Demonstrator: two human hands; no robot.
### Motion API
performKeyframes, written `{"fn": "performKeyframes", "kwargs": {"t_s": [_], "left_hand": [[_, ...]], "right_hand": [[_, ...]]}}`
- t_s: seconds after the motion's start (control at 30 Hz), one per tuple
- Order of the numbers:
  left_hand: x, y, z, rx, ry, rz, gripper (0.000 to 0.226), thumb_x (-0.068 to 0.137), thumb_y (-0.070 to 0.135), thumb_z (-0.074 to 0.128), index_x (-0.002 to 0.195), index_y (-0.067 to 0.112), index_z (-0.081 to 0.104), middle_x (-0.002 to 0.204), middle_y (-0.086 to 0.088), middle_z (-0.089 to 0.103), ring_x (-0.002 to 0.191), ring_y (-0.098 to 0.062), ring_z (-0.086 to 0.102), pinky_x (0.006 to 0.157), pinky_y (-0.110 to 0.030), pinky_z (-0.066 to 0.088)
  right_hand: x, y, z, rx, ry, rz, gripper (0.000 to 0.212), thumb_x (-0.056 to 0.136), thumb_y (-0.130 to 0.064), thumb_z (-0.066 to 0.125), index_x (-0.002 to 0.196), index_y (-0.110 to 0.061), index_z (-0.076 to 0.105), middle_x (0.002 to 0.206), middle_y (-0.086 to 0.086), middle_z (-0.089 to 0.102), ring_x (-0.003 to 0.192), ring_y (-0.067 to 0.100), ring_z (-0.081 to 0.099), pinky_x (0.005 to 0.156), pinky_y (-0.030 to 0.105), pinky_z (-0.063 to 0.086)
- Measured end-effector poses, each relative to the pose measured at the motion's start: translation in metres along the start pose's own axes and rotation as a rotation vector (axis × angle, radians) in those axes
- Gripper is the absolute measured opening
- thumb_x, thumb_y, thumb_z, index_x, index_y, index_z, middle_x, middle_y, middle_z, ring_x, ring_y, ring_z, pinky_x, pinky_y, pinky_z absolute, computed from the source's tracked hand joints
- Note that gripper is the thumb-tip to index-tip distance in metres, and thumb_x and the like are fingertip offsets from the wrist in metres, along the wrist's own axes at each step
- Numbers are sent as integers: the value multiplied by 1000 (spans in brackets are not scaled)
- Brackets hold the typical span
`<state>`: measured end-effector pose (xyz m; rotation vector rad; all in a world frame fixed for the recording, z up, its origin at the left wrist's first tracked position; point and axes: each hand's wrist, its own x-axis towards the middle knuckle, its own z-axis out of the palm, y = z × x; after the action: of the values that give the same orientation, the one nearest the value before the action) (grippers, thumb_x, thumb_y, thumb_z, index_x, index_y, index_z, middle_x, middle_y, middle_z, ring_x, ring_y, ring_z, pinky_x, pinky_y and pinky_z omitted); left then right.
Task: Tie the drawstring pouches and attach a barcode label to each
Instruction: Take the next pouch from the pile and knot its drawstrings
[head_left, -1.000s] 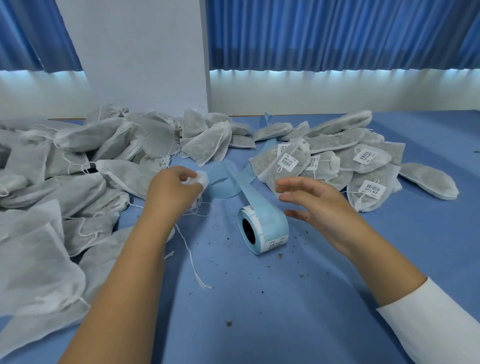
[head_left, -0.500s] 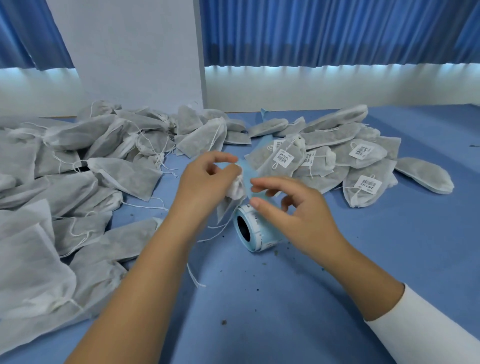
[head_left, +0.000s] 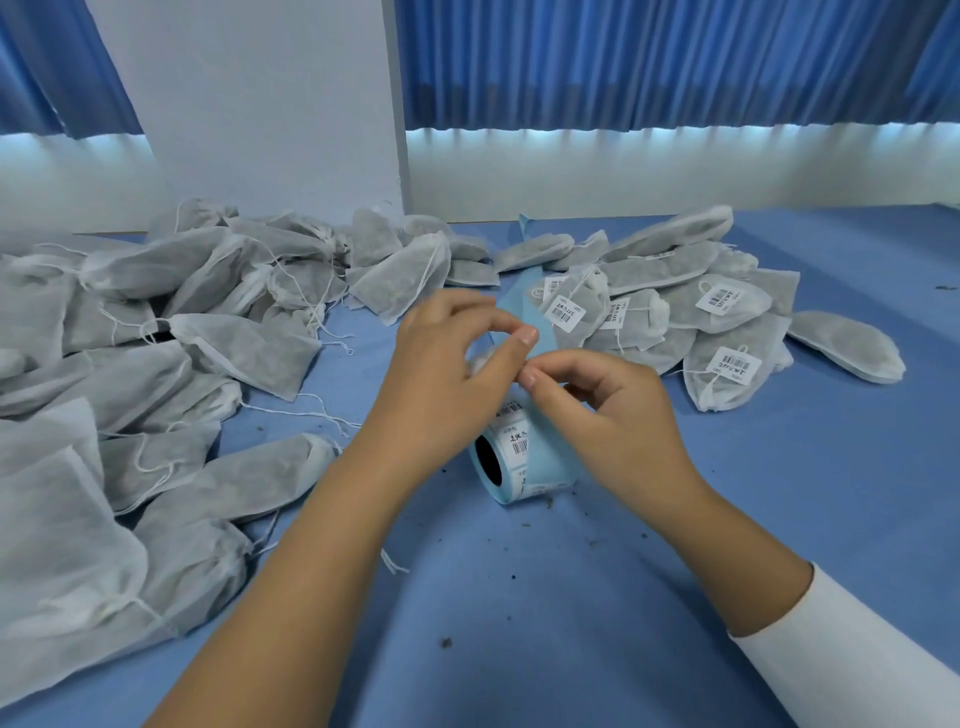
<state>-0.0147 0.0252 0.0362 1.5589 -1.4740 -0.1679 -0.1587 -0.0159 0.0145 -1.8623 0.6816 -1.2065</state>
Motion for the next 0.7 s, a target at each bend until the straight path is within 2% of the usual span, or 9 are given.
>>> {"fn": "performKeyframes", "kwargs": {"t_s": [0.07, 0.13, 0.2, 0.23, 0.3, 0.4, 0.47, 0.57, 0.7], "left_hand": [[0, 0, -4, 63, -50, 132, 16, 97, 37, 58, 101, 32, 73, 138, 14, 52, 133, -7, 38, 114, -33, 26], [1, -4, -10, 54, -132, 212, 25, 94, 42, 53, 105, 31, 73, 126, 23, 57, 128, 0, 44, 115, -40, 26], [1, -7, -16, 3, -211, 215, 18, 93, 45, 59, 106, 38, 70, 109, 36, 61, 115, 11, 49, 112, -31, 31], [1, -8, -18, -19, -234, 209, 13, 92, 42, 63, 104, 44, 67, 103, 41, 61, 111, 14, 51, 107, -20, 33], [0, -9, -21, -42, -226, 200, 18, 91, 34, 68, 98, 50, 62, 100, 47, 59, 104, 16, 53, 92, -4, 33], [1, -12, -24, -43, -190, 186, 15, 91, 30, 71, 92, 44, 63, 101, 36, 63, 98, 13, 55, 83, -1, 33], [1, -12, -26, -77, -188, 159, 8, 90, 32, 66, 94, 38, 65, 100, 25, 66, 97, 4, 59, 83, -8, 39], [1, -10, -28, -122, -183, 143, 15, 89, 27, 56, 95, 38, 65, 100, 21, 67, 97, -2, 60, 84, -14, 43], [0, -5, -33, -192, -190, 68, 11, 83, 25, 57, 76, 30, 64, 80, 16, 61, 75, 0, 54, 70, -11, 39]], "right_hand": [[1, -2, -3, 92, -51, 39, 13, 92, -7, 63, 87, -15, 72, 78, -15, 72, 75, -2, 63, 72, 13, 47], [3, -3, -6, 165, -67, 104, 12, 95, -9, 60, 88, -12, 70, 81, -6, 71, 81, 2, 63, 75, 21, 51], [6, -3, -9, 254, -62, 180, 19, 96, -10, 56, 84, -17, 70, 90, 2, 72, 90, 10, 64, 82, 31, 53], [8, -3, -11, 291, -65, 207, 26, 97, -11, 55, 79, -23, 70, 93, 1, 73, 94, 11, 66, 82, 31, 53], [10, -3, -14, 330, -86, 238, 36, 98, -12, 52, 72, -29, 71, 97, 1, 75, 98, 12, 66, 81, 29, 49], [11, -4, -18, 400, -104, 268, 29, 98, -13, 51, 77, -23, 68, 84, -1, 72, 84, 10, 64, 71, 25, 46], [12, -5, -21, 474, -142, 300, 22, 98, -12, 50, 81, -16, 64, 70, -1, 64, 69, 9, 58, 63, 21, 46], [12, -6, -24, 540, -243, 379, 20, 97, -13, 53, 80, -14, 64, 56, -3, 48, 54, 11, 46, 54, 19, 44], [12, -6, -27, 483, -298, 368, 10, 86, -22, 63, 80, -19, 71, 54, -8, 34, 48, 9, 30, 46, 17, 32]]}}
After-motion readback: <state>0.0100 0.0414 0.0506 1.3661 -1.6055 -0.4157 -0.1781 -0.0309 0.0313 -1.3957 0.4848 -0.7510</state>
